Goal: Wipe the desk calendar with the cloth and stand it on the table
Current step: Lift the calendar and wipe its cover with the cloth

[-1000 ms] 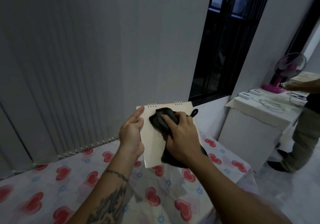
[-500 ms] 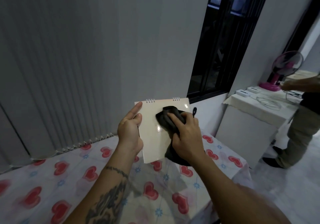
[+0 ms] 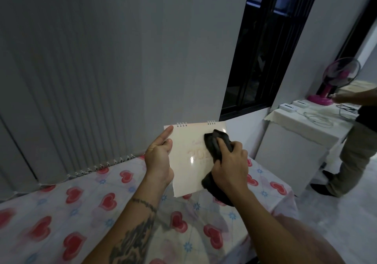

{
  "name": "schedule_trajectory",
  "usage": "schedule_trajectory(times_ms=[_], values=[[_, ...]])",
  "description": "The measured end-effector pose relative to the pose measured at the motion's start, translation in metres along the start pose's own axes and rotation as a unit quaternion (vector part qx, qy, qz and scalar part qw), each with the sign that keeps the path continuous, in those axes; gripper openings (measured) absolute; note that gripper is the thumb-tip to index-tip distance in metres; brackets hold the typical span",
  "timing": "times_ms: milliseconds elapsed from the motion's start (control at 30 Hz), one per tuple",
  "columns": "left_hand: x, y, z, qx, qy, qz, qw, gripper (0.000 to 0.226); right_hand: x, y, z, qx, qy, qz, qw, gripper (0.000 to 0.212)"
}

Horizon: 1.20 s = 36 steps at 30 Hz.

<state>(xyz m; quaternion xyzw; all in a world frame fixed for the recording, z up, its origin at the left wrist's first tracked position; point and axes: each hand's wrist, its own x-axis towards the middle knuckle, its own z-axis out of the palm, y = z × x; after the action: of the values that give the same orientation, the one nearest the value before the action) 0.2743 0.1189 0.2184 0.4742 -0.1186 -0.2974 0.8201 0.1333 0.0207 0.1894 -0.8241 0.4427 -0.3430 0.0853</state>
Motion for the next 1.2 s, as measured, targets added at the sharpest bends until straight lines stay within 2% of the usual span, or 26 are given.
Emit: schedule_trajectory(times_ms=[67, 167, 233, 333, 400, 533, 633, 700, 900, 1000, 1067, 1200], values=[[0.001, 0.0, 0.0, 0.011, 0.001, 0.009, 1.0, 0.036, 0.002, -0.006, 0.0, -0.009, 0.009, 0.005, 1.0, 0.056], [0.002, -0.002, 0.002, 0.033, -0.018, 0.024, 0.999, 0.038, 0.0, -0.023, -0.001, 0.013, 0.012, -0.047, 0.999, 0.06], [0.005, -0.004, 0.003, 0.039, -0.033, 0.033, 0.998, 0.039, -0.003, -0.033, -0.003, 0.016, 0.005, -0.126, 0.992, 0.062], [0.016, 0.002, -0.004, 0.014, -0.039, 0.032, 0.999, 0.04, -0.013, -0.03, -0.004, -0.039, -0.032, -0.259, 0.965, 0.06], [0.024, 0.008, -0.013, 0.021, -0.035, 0.035, 0.999, 0.04, -0.018, -0.02, -0.005, -0.053, -0.055, -0.29, 0.954, 0.058], [0.031, 0.01, -0.018, 0.041, -0.05, 0.025, 0.998, 0.039, -0.011, -0.009, -0.008, -0.048, -0.01, -0.243, 0.969, 0.055], [0.031, 0.012, -0.016, 0.057, -0.046, 0.016, 0.997, 0.038, -0.001, -0.022, -0.01, -0.066, 0.04, -0.184, 0.98, 0.053], [0.028, 0.011, -0.014, 0.072, -0.052, 0.018, 0.996, 0.038, 0.0, -0.033, -0.009, -0.078, 0.049, -0.176, 0.98, 0.055], [0.033, 0.016, -0.019, 0.059, -0.062, 0.021, 0.996, 0.038, -0.019, -0.031, 0.0, -0.097, -0.027, -0.308, 0.946, 0.056], [0.036, 0.017, -0.027, 0.05, -0.049, 0.021, 0.997, 0.042, -0.02, -0.014, -0.003, -0.095, -0.058, -0.329, 0.938, 0.053], [0.038, 0.015, -0.031, 0.036, -0.047, 0.014, 0.998, 0.043, -0.015, -0.008, -0.007, -0.082, -0.037, -0.303, 0.949, 0.052], [0.033, 0.009, -0.03, 0.069, -0.045, 0.022, 0.996, 0.041, 0.001, -0.019, -0.015, -0.086, 0.021, -0.175, 0.981, 0.048]])
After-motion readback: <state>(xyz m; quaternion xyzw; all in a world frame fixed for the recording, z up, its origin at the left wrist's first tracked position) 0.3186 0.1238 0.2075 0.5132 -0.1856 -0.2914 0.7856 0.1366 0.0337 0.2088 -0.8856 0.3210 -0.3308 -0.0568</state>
